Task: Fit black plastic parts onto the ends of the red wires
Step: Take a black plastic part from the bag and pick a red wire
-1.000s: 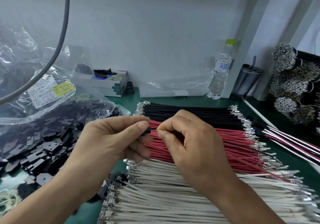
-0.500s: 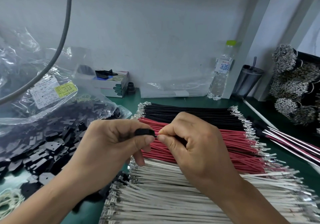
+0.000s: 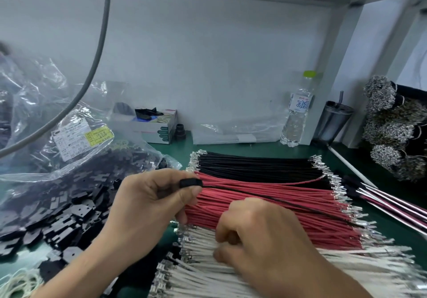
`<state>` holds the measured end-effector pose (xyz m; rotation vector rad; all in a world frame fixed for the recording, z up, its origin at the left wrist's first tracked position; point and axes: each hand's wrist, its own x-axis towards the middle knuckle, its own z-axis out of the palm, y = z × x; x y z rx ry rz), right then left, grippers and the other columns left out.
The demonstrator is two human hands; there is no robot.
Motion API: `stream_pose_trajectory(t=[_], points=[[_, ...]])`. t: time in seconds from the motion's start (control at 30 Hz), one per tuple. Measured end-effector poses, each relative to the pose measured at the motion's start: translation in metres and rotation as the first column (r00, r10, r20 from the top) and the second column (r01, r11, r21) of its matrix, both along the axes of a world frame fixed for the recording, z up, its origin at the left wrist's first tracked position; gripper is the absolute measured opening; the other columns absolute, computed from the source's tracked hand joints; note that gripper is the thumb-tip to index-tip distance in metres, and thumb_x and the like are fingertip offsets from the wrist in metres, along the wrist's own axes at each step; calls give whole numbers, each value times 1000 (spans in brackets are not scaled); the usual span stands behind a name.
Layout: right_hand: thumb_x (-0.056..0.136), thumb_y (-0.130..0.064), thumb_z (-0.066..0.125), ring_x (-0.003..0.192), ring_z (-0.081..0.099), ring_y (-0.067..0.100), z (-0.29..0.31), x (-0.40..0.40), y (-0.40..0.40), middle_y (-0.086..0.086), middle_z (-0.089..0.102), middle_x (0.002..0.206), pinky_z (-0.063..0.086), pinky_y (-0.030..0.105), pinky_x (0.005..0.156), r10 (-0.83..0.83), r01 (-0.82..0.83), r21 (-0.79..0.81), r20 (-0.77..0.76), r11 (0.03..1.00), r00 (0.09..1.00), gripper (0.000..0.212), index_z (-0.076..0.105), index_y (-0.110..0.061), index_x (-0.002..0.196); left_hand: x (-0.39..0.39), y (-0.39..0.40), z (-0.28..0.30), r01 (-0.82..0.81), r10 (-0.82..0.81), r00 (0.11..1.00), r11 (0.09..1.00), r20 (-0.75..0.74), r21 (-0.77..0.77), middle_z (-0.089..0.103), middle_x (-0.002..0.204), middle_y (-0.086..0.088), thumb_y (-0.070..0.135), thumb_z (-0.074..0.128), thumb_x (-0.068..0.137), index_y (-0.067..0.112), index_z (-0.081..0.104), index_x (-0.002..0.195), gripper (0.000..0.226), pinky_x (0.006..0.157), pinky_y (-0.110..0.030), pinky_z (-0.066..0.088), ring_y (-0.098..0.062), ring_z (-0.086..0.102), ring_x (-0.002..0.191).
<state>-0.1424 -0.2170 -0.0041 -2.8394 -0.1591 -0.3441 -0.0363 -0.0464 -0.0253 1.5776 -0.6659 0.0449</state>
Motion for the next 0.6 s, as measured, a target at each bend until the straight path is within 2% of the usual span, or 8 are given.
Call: stream_pose_trajectory(t=[0.13, 0.23, 0.3, 0.4, 0.53, 0.6], points=[[88, -52, 64, 100, 48, -2, -2, -1, -2, -21, 61, 102, 44, 26, 85, 7, -8, 41, 21, 999, 1000, 21, 65, -39, 105, 2, 0, 0, -33, 34, 999, 999, 14, -19, 75, 67, -11, 12, 82, 73, 25, 84, 87, 18, 46, -18, 49, -18, 63, 44], [88, -48, 67, 93, 55, -7, 2, -3, -10, -30, 61, 97, 45, 19, 81, 16, -23, 153, 46, 988, 999, 14, 66, -43, 101, 3, 1, 0, -32, 33, 999, 999, 15, -32, 76, 69, -10, 6, 83, 73, 22, 85, 88, 21, 45, -14, 47, -16, 63, 44], [90, -42, 69, 90, 60, -3, 3, -3, -15, -27, 63, 93, 47, 21, 78, 24, -41, 232, 74, 972, 997, 7, 69, -40, 97, 4, 2, 1, -34, 35, 999, 999, 17, -19, 77, 70, -10, 6, 83, 73, 22, 85, 89, 22, 45, -13, 48, -15, 64, 44], [92, -38, 66, 85, 61, 7, 4, -3, -19, -17, 62, 88, 47, 23, 69, 28, -86, 305, 188, 948, 982, 7, 69, -33, 89, 4, 3, 2, -30, 30, 1000, 999, 2, -22, 77, 70, -10, 10, 83, 72, 22, 85, 90, 22, 45, -15, 49, -14, 64, 44], [88, -38, 61, 82, 61, 10, 2, -3, -22, -16, 60, 86, 45, 23, 63, -62, -59, 336, 340, 940, 938, 9, 67, -34, 83, 2, 4, 4, -9, 8, 999, 999, -45, -38, 77, 72, -10, 26, 84, 67, 28, 85, 88, 22, 46, -22, 50, -18, 66, 47], [89, -34, 63, 80, 61, 12, 0, -3, -23, -15, 59, 83, 47, 27, 62, -108, -45, 347, 409, 937, 906, 9, 69, -33, 83, 0, 4, 5, 19, -22, 998, 999, -65, -44, 78, 76, -11, 27, 84, 66, 28, 85, 89, 23, 48, -23, 51, -20, 66, 48]])
